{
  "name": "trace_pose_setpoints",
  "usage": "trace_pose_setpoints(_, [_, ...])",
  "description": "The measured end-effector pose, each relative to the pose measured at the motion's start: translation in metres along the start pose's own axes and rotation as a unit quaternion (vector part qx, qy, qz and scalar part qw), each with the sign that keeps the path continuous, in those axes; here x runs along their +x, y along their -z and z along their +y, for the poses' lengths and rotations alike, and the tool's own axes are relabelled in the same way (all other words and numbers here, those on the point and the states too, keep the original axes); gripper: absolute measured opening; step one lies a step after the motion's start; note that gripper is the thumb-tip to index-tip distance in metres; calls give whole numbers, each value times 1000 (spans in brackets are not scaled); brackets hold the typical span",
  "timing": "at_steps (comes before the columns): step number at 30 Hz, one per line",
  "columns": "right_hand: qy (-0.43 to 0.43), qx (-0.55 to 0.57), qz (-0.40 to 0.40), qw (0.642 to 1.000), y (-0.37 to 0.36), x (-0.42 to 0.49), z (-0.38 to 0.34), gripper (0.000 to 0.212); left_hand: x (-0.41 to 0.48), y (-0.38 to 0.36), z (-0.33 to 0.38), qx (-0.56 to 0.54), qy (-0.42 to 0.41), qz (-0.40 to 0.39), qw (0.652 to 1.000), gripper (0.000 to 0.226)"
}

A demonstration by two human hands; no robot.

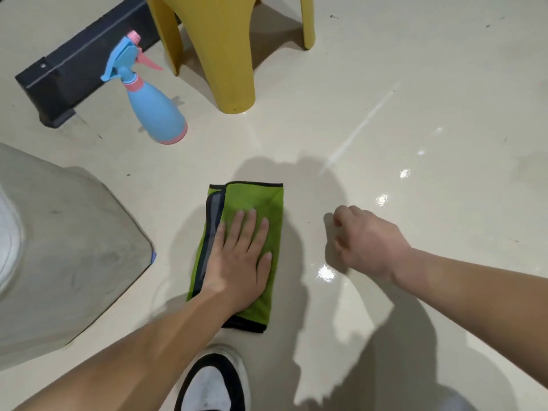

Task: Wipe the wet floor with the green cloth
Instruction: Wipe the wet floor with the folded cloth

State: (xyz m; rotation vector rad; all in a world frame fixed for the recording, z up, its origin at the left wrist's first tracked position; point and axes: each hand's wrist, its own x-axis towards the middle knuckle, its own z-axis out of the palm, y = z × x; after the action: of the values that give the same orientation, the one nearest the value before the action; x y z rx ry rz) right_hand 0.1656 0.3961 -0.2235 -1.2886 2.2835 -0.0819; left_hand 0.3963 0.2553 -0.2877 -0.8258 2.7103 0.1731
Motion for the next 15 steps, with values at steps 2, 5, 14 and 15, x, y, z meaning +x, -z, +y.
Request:
trace_pose_setpoints(2, [-17, 2, 10, 1000, 4, -5, 1, 17, -3, -1, 11, -4, -48, -20, 999, 69])
trace_pose_setpoints(5, [-63, 30, 24, 997, 11, -17, 18, 20, 2, -3, 46, -5, -135, -16, 991, 70])
trace_pose_setpoints(14, [-288, 142, 53, 946, 17, -81, 95, 19, 69, 25, 210, 91, -277, -10, 957, 77])
trace_pose_setpoints(15, [-313, 156, 51, 936, 18, -90, 102, 19, 81, 28, 223, 101, -282, 2, 954, 76])
